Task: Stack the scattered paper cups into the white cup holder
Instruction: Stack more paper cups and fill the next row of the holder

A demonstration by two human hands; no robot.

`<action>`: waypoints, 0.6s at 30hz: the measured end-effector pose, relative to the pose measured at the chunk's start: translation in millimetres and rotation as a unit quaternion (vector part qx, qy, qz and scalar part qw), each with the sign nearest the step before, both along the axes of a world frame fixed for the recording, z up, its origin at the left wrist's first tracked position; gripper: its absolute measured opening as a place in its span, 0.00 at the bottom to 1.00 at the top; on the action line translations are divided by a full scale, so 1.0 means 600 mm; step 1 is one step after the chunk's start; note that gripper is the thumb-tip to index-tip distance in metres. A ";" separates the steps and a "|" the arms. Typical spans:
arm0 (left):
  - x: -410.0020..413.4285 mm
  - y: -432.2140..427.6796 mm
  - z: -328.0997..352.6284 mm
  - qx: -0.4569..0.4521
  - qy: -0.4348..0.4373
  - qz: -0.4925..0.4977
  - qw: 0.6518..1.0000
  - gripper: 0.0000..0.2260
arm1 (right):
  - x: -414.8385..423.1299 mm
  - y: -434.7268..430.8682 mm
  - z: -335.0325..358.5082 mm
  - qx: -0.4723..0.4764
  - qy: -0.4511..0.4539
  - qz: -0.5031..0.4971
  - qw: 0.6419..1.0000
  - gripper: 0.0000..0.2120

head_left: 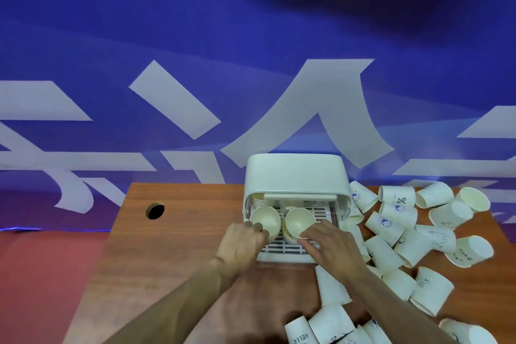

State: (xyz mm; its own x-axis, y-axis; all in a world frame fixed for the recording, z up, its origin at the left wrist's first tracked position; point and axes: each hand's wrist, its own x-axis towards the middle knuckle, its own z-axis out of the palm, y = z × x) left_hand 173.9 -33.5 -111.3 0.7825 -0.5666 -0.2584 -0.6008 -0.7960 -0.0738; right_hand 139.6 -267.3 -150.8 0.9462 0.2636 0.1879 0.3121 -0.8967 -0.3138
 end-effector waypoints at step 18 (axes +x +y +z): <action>0.039 -0.012 -0.075 -0.094 0.064 0.058 0.992 0.14 | 0.027 0.027 -0.075 0.038 0.093 -0.005 0.995 0.11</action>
State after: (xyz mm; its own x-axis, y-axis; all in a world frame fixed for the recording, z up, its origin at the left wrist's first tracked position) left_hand 197.1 -40.9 -156.5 0.8134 -0.5214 -0.2580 -0.4985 -0.8533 0.1528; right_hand 155.9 -251.1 -195.7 0.9690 0.2457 0.0278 0.2332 -0.8710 -0.4324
